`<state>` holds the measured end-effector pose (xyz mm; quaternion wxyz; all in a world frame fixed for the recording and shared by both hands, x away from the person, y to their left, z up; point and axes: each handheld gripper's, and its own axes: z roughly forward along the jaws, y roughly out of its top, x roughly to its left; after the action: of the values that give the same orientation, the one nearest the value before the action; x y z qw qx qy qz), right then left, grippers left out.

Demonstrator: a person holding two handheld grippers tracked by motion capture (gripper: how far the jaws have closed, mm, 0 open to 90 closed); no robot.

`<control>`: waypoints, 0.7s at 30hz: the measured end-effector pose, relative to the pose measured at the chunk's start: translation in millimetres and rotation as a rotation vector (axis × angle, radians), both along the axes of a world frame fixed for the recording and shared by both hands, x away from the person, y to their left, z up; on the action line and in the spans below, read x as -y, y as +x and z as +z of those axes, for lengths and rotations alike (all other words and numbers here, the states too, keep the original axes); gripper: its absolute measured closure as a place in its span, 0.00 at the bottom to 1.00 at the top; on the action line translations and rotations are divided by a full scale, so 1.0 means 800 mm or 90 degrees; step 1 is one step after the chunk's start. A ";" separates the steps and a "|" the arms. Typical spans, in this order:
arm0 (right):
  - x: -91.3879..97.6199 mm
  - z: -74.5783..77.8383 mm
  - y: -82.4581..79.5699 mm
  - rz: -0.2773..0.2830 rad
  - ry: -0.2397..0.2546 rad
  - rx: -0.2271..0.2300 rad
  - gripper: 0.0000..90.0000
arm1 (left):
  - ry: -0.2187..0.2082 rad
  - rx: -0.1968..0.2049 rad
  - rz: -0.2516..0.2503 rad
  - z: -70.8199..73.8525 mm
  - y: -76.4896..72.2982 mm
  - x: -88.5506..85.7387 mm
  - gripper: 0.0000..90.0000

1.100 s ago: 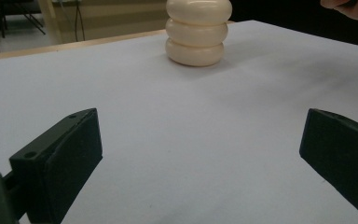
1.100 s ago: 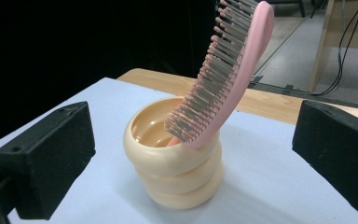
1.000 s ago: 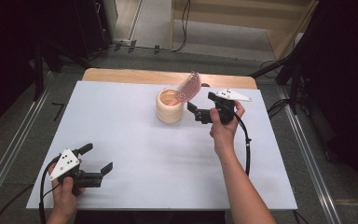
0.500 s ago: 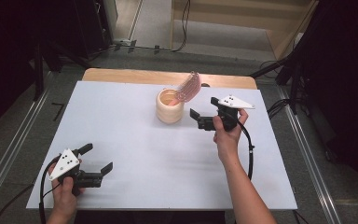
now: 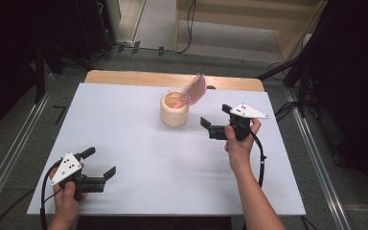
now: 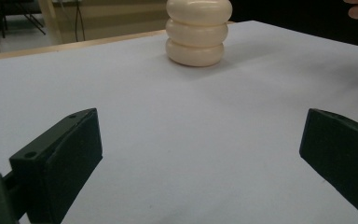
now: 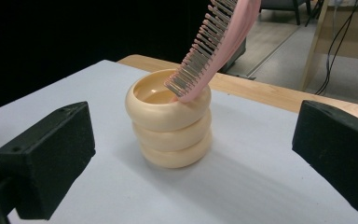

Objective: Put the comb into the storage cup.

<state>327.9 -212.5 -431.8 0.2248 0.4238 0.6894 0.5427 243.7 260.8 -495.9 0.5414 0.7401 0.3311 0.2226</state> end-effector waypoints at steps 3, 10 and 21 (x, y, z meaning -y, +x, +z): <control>0.004 -0.002 -0.005 -0.002 0.004 0.001 0.00 | 0.000 0.000 0.000 0.000 0.000 0.000 0.00; 0.013 -0.007 -0.015 -0.007 0.000 0.005 0.00 | 0.000 0.000 0.000 0.000 0.000 0.000 0.00; 0.028 -0.015 -0.030 -0.015 -0.002 0.006 0.00 | 0.000 0.000 0.004 0.000 0.000 0.000 0.00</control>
<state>303.8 -234.7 -443.8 0.2348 0.4292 0.6842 0.5409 243.6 260.8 -496.0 0.5405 0.7393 0.3330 0.2244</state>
